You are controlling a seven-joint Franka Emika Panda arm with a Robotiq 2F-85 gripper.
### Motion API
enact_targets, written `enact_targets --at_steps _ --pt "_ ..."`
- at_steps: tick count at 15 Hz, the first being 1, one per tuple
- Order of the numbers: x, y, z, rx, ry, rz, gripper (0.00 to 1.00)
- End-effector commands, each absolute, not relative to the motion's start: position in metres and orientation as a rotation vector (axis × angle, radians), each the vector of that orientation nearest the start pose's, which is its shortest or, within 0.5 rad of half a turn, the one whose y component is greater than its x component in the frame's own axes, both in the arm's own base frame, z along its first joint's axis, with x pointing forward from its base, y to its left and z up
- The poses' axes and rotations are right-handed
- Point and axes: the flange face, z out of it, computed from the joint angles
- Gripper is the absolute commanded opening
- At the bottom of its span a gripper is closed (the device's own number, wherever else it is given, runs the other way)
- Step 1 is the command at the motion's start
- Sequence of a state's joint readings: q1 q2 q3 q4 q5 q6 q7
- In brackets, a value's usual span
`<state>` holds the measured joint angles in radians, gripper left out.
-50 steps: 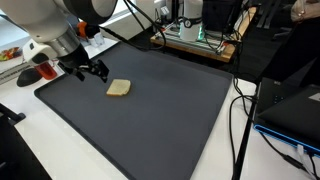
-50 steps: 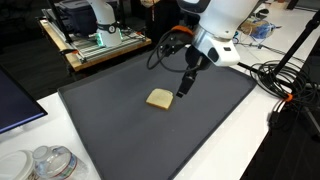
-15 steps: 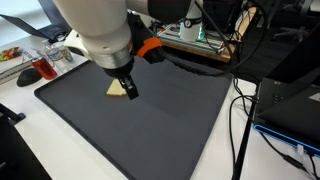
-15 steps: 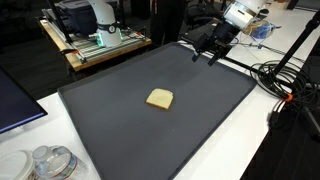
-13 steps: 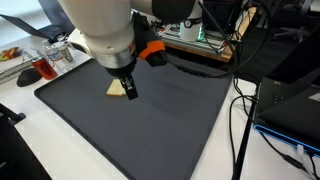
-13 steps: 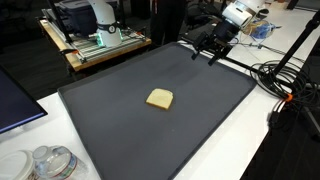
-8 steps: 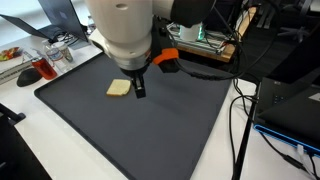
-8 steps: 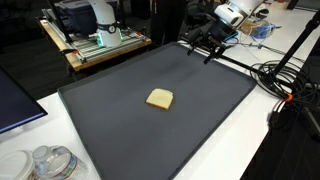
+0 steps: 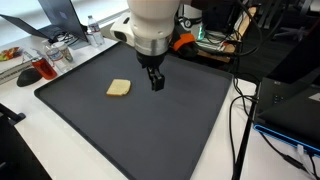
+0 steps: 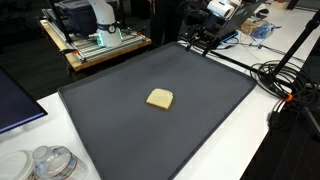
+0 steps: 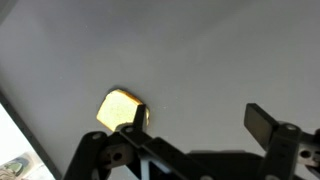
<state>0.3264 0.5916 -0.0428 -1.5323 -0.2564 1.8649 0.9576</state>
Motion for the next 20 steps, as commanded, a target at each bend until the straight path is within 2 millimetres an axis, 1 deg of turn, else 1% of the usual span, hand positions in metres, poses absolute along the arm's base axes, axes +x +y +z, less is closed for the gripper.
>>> enact_targets --at_steps 1,5,7,10,12,17,19,20 --pt "0.615 0.159 0.302 -3.399 0.754 -0.025 1.0" --pt "0.583 0.136 0.294 -3.384 0.64 -0.113 1.0" --pt "0.566 0.117 0.29 -3.36 0.624 -0.168 1.0" --pt "0.537 0.078 0.284 -3.305 0.612 -0.241 1.0" --pt "0.515 0.047 0.279 -3.268 0.573 -0.29 1.0" --pt "0.451 -0.044 0.27 -3.174 0.405 -0.436 1.0" --pt "0.422 -0.067 0.263 -3.145 0.35 -0.498 1.0" --pt "0.412 -0.075 0.26 -3.133 0.33 -0.528 1.0"
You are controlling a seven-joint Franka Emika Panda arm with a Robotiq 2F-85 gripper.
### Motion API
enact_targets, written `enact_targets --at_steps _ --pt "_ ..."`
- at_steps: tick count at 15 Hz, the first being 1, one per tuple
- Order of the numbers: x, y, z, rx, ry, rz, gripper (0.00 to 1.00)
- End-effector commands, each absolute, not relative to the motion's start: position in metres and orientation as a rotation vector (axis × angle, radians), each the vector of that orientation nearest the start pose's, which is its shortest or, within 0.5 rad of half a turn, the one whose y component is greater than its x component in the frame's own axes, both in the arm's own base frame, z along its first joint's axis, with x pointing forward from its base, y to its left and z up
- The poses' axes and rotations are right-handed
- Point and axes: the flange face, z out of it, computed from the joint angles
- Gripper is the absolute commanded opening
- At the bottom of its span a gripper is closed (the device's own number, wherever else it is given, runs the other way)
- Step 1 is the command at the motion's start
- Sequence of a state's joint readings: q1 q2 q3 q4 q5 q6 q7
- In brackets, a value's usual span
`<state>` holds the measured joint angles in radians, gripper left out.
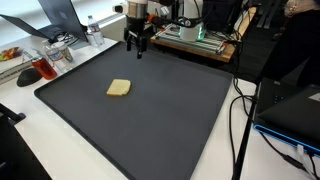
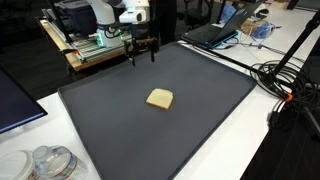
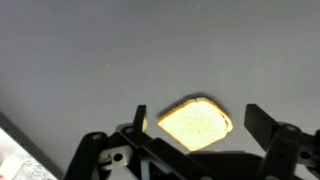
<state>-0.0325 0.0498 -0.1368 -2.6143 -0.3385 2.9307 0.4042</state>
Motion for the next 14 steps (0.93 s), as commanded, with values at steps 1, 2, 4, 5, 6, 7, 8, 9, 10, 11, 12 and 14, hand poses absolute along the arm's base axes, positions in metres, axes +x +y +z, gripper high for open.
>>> enact_targets --at_steps 1,2,4,5,6,7,8,9,10,11,12,14 --pt "0.405 -0.076 0.258 -3.121 0.313 -0.547 1.0" --pt "0.4 -0.075 0.258 -3.116 0.286 -0.548 1.0" --pt "0.414 -0.073 0.276 -3.094 0.237 -0.523 1.0" --pt "0.414 -0.069 0.293 -3.066 0.195 -0.526 1.0" --pt "0.421 -0.07 0.31 -3.034 0.152 -0.524 1.0" --pt "0.425 -0.079 0.326 -3.0 0.111 -0.52 1.0" --pt "0.429 -0.095 0.336 -2.978 0.073 -0.495 1.0" --pt "0.433 -0.114 0.345 -2.949 0.056 -0.472 1.0" --pt "0.436 -0.139 0.347 -2.932 0.055 -0.441 1.0" --pt "0.44 -0.163 0.348 -2.923 0.059 -0.405 1.0" --pt "0.444 -0.182 0.349 -2.907 0.061 -0.364 1.0" --pt "0.453 -0.212 0.345 -2.873 0.073 -0.281 1.0"
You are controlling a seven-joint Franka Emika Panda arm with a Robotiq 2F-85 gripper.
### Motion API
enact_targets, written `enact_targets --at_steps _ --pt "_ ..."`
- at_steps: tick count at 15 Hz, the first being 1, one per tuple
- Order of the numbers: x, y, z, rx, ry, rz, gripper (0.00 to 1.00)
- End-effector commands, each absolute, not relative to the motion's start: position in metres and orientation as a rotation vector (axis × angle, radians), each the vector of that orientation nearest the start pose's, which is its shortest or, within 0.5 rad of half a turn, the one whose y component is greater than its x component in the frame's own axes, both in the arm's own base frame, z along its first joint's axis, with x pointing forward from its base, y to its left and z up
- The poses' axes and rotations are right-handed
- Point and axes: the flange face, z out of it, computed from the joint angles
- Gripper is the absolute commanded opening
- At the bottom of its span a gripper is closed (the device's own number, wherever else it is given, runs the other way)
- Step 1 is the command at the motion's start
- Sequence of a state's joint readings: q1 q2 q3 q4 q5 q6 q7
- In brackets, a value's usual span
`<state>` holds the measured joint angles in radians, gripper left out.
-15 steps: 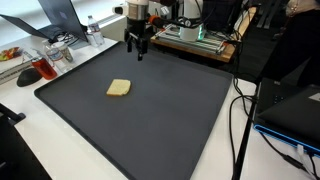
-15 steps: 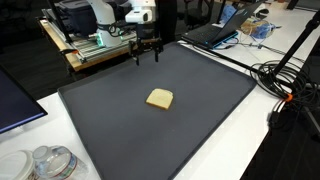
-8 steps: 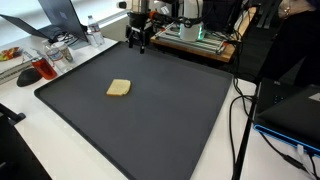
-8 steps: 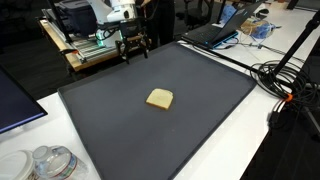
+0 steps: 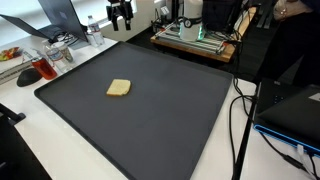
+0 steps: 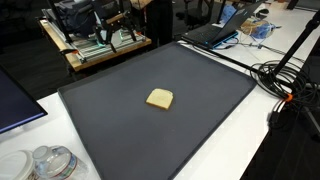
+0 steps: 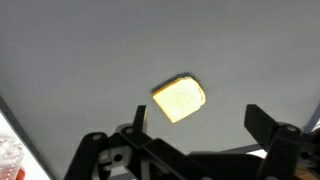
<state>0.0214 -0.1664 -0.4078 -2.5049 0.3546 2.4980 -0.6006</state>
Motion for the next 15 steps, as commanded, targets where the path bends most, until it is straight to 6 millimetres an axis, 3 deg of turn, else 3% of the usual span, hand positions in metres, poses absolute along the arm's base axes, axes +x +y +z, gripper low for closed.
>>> enact_targets --at_steps 1,4,11,15 --pt "0.46 -0.217 0.341 -2.852 0.067 -0.237 1.0" --pt "0.487 -0.218 0.332 -2.805 0.04 -0.13 1.0" --pt "0.553 -0.192 0.32 -2.805 0.151 -0.037 1.0" --pt "0.557 -0.177 0.302 -2.784 0.069 -0.014 1.0"
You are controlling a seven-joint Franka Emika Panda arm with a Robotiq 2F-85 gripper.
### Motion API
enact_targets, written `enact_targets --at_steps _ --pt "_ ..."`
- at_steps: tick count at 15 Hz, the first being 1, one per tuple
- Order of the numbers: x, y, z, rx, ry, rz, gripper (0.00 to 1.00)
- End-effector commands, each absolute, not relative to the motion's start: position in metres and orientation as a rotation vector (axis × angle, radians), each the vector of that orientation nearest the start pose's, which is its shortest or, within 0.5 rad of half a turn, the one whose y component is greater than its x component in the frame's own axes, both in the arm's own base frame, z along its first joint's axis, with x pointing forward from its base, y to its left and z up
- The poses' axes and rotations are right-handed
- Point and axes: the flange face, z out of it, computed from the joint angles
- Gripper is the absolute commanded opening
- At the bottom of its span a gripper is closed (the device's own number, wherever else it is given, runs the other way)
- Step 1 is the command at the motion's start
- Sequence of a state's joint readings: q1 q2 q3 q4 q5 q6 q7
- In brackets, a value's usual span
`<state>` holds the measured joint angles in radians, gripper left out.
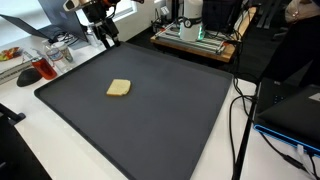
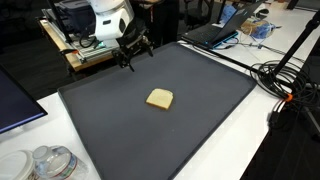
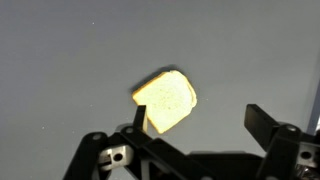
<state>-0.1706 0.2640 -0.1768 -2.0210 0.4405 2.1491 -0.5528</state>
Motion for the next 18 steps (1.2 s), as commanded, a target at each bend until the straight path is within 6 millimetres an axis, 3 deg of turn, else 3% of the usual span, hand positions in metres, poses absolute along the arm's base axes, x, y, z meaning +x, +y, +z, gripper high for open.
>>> enact_targets --at_steps 1,8,13,18 --pt "0.557 -0.175 0.294 -2.78 0.111 -0.032 1.0" --pt "0.584 -0.162 0.229 -2.863 0.45 -0.111 1.0" --pt "0.586 -0.164 0.178 -2.884 0.648 -0.115 1.0" --pt "0.59 -0.161 0.156 -2.898 0.747 -0.125 1.0"
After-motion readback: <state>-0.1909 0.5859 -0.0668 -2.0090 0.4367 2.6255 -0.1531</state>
